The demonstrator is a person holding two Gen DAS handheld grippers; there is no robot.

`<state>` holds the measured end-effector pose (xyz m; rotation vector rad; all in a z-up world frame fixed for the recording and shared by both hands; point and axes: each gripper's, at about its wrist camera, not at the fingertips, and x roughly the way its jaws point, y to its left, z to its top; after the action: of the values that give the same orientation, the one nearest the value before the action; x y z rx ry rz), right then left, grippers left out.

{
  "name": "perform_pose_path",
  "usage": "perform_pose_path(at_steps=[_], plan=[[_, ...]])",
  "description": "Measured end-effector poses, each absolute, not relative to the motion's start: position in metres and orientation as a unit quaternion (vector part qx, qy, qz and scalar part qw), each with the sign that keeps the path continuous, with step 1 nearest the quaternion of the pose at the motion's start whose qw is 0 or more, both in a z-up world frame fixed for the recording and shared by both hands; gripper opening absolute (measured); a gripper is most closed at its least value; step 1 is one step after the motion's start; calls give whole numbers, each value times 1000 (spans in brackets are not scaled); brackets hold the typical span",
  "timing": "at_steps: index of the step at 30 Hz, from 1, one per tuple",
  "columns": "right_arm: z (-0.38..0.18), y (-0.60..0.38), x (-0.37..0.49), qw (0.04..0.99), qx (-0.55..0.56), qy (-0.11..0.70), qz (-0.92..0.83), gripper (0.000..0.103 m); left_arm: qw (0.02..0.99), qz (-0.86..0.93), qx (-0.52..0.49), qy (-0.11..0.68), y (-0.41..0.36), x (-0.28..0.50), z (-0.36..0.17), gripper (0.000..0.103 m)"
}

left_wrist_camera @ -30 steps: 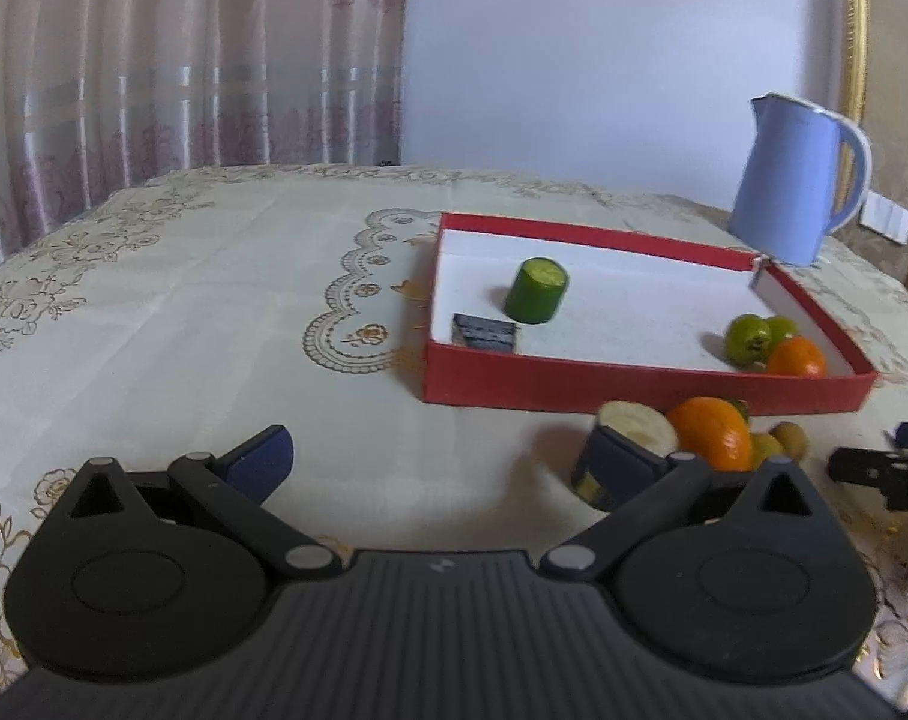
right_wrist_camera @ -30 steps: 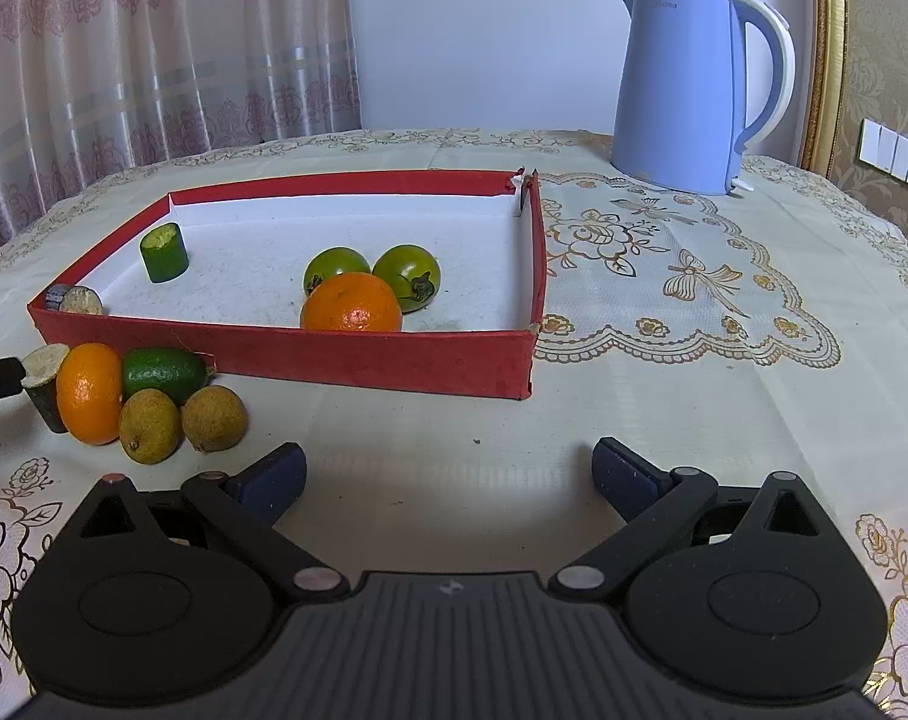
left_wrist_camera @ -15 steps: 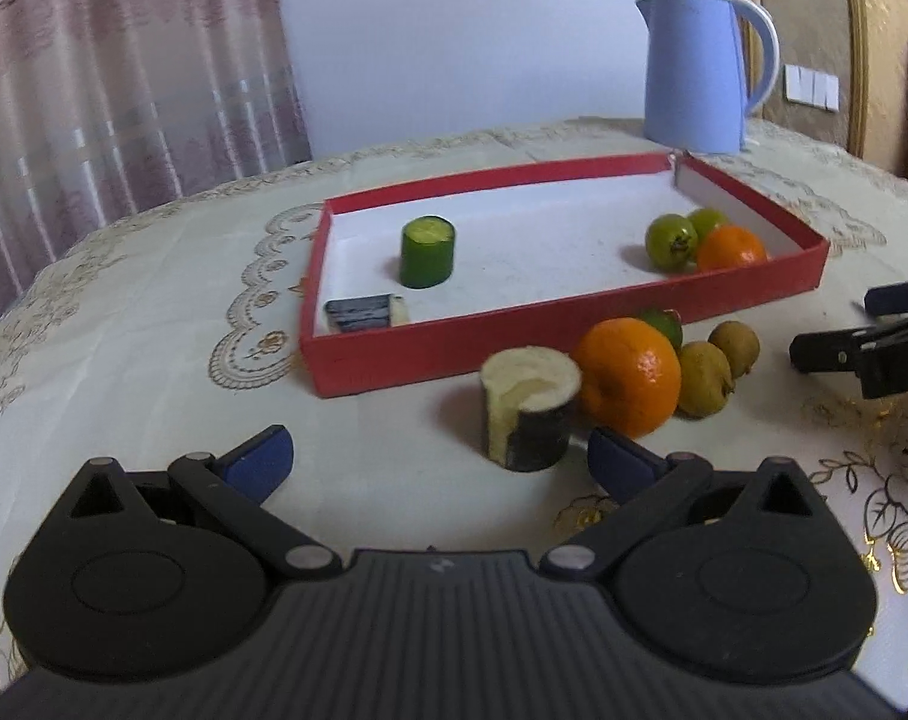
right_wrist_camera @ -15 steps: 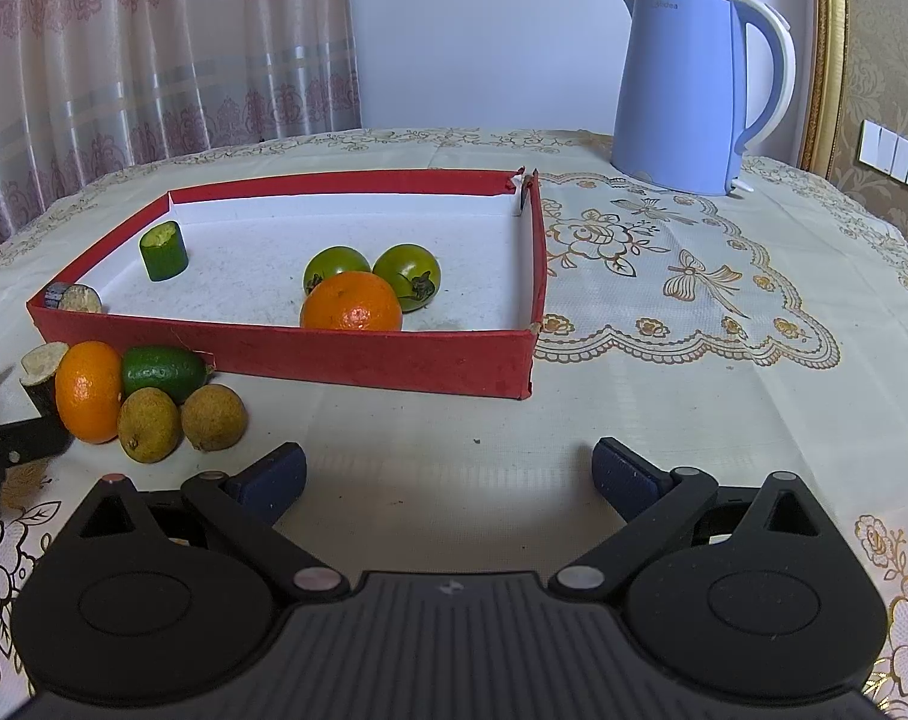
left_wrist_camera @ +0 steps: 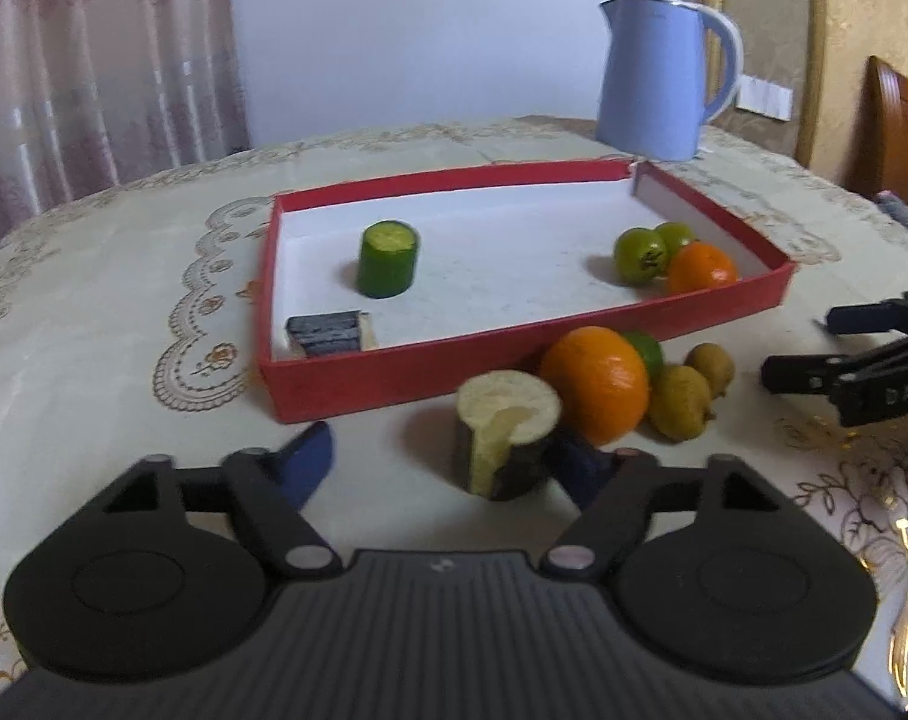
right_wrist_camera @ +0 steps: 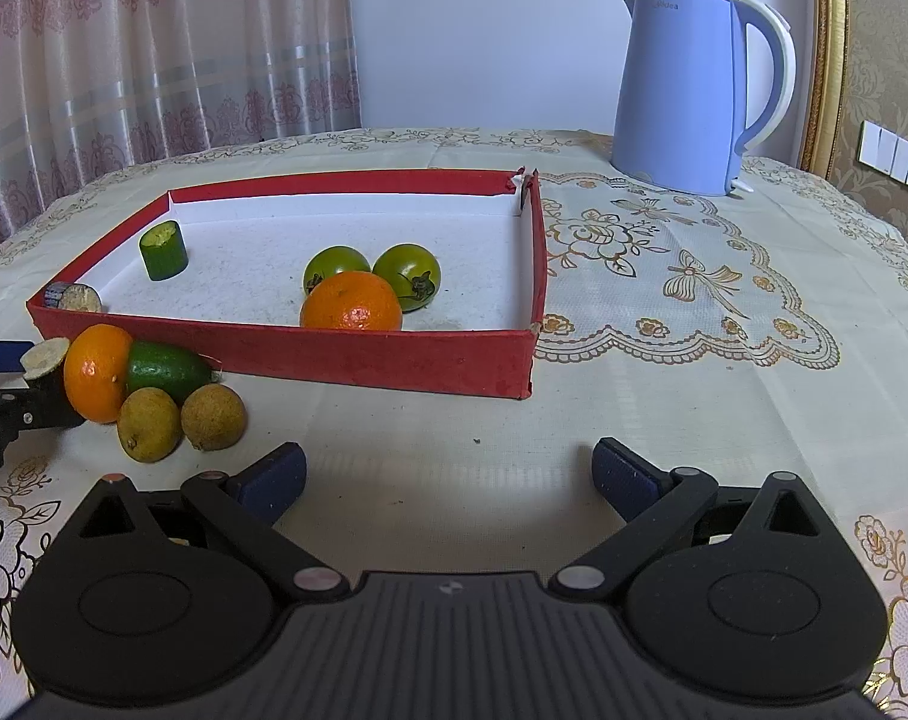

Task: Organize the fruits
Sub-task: 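Move the left gripper toward the white-fleshed eggplant slice beside the orange, then grasp the eggplant slice with the left gripper and lift it, then carry the eggplant slice into the tray beside the cucumber and release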

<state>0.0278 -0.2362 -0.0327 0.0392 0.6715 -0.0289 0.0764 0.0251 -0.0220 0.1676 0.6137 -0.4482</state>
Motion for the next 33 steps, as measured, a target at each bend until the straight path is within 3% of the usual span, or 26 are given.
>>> perform_pose_path(at_steps=[2, 4, 7, 25, 33], plan=[[-33, -236, 28, 944, 19, 329, -14, 102, 922, -234, 86, 296, 23, 72, -21, 45], [-33, -236, 28, 944, 19, 329, -14, 102, 920, -245, 94, 292, 19, 68, -22, 36], [-33, -236, 28, 944, 19, 329, -14, 102, 922, -242, 102, 283, 14, 64, -23, 30], [-33, -235, 28, 944, 18, 330, -15, 102, 951, -186, 36, 245, 33, 59, 6, 30], [-33, -236, 28, 944, 18, 330, -15, 102, 959, -152, 16, 238, 33, 107, 25, 30]])
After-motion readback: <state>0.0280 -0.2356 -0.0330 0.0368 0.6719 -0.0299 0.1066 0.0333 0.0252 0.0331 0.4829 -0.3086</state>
